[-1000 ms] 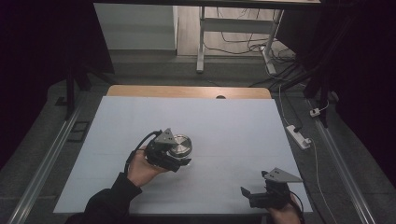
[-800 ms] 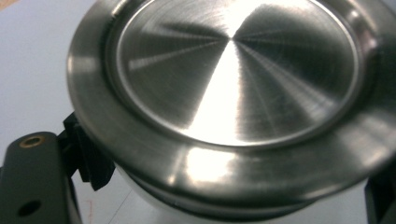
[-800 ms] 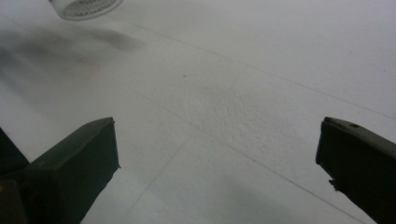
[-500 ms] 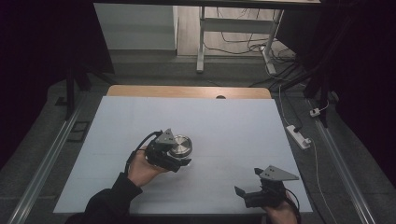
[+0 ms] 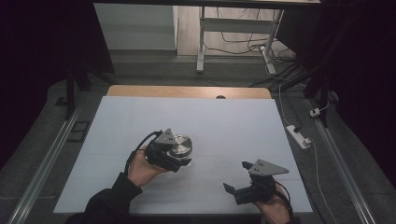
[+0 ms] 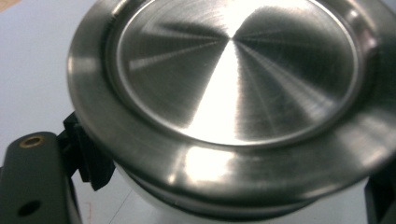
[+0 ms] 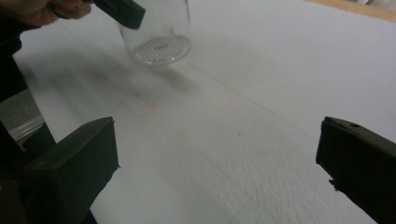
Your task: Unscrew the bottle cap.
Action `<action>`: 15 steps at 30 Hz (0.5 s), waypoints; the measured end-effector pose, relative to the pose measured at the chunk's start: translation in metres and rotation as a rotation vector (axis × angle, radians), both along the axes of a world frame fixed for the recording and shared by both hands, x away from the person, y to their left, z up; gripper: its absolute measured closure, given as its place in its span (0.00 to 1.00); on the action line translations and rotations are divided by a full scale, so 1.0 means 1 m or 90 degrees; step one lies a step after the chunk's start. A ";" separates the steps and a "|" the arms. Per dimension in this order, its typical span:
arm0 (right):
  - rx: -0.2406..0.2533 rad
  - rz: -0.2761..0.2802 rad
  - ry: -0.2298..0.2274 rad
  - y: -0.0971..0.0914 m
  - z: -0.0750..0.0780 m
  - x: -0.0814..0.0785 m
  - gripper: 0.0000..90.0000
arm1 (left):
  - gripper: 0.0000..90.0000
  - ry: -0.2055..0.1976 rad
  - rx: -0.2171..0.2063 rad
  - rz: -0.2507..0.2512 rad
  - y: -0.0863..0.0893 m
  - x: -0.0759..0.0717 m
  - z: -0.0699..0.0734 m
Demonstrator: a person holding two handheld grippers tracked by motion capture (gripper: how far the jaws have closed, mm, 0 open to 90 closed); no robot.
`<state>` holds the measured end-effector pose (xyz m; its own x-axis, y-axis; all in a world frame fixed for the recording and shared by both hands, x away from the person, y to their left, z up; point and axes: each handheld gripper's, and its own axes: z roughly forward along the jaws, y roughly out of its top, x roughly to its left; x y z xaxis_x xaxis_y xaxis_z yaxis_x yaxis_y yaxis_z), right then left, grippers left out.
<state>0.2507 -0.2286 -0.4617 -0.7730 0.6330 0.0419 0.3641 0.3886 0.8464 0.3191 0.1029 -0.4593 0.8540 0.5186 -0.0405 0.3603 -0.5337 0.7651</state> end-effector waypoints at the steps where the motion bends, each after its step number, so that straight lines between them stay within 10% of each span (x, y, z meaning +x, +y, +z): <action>1: 0.001 0.002 -0.002 0.002 0.001 0.001 0.00 | 0.18 -0.001 -0.002 0.000 0.000 0.000 0.000; 15: -0.002 0.049 0.005 0.045 0.023 0.024 0.00 | 0.18 -0.006 -0.002 -0.004 -0.001 -0.002 0.002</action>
